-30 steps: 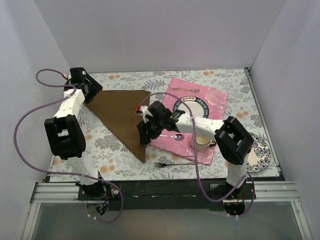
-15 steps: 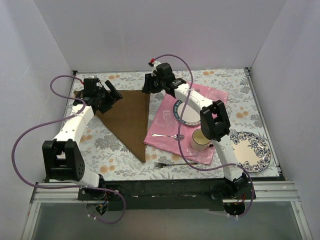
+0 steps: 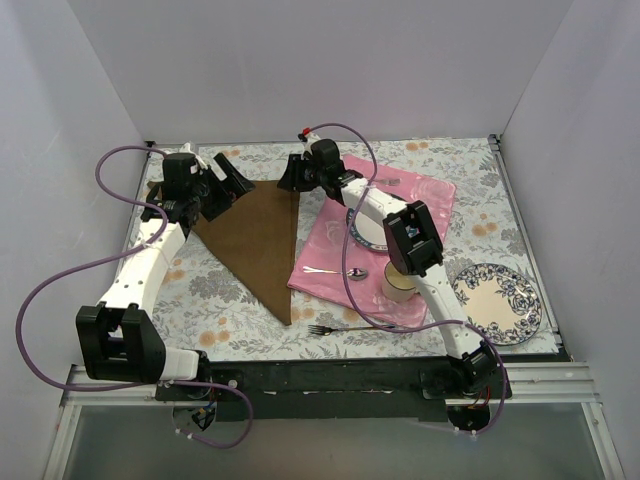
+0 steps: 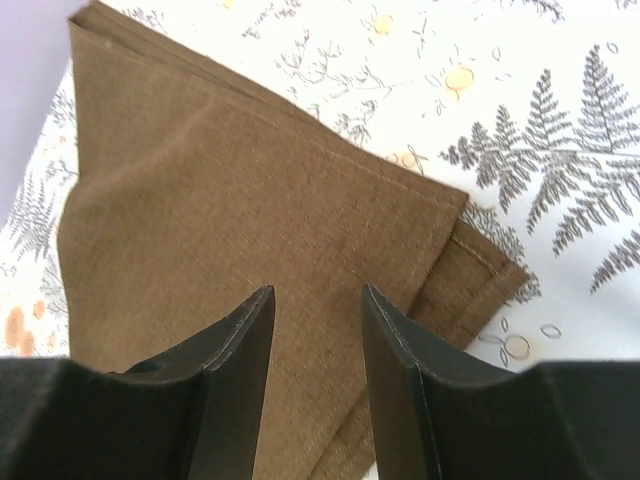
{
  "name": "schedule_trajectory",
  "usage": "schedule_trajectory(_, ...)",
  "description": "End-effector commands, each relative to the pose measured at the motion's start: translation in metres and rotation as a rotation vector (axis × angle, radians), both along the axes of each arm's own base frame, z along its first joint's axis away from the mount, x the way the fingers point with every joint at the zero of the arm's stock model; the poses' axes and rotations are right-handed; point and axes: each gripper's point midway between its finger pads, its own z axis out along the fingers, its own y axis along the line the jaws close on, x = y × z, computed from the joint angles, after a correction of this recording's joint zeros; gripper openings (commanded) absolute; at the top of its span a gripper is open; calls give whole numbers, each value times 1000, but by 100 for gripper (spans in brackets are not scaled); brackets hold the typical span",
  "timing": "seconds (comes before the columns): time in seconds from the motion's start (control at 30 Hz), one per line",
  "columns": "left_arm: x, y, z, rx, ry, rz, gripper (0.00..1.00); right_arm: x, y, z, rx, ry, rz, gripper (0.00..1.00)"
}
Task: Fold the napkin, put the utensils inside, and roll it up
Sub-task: Fold the napkin
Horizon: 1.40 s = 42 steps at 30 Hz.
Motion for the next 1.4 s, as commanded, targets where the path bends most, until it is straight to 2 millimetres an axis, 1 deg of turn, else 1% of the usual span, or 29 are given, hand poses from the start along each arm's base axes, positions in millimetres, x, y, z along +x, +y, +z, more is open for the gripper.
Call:
schedule_trajectory(0.0,-8,-4,13,10,-30,-31,87,19,11,36,118,-90,-15,48)
schedule_trajectory(0.17,-7,-6,14,9,-29,-38,87,24,6,15,110,-53,-32,48)
schedule_trajectory(0.4,-6,-7,9,15,-20,-42,87,31,-6,-1,100,-21,-58,48)
schedule_trajectory(0.6,-5,-8,9,17,-20,-43,87,29,-5,-14,102,6,-55,48)
schedule_trajectory(0.77,-5,-8,9,18,-22,-43,87,23,1,-26,141,59,-45,42)
schedule_trajectory(0.93,-5,-8,10,18,-22,-45,87,22,5,-29,170,84,-47,40)
schedule_trajectory(1.1,-5,-9,11,16,-25,-45,87,23,4,-34,171,88,-53,39)
schedule_trajectory(1.27,-5,-8,10,18,-21,-45,87,23,8,-32,205,98,-51,29)
schedule_trajectory(1.3,-5,-8,10,19,-22,-44,87,23,9,-29,211,94,-48,28)
schedule_trajectory(1.33,-5,-8,9,19,-22,-44,87,24,10,-27,216,89,-48,23)
schedule_trajectory(1.37,-5,-8,9,19,-21,-44,87,24,11,-26,221,89,-48,22)
